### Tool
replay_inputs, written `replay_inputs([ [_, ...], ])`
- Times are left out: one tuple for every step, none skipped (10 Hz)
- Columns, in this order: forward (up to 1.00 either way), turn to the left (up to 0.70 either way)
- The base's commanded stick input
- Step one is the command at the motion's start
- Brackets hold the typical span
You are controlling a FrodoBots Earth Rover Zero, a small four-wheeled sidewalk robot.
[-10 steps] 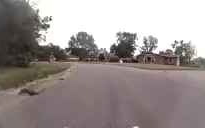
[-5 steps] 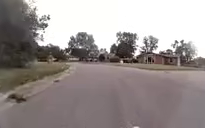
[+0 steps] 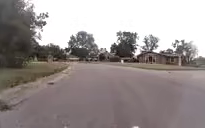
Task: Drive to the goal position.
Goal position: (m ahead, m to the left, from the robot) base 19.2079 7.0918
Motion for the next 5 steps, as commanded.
replay_inputs([
  [0.7,0.0],
  [0.7,0.0],
  [0.7,0.0],
  [0.7,0.0],
  [0.7,0.0],
])
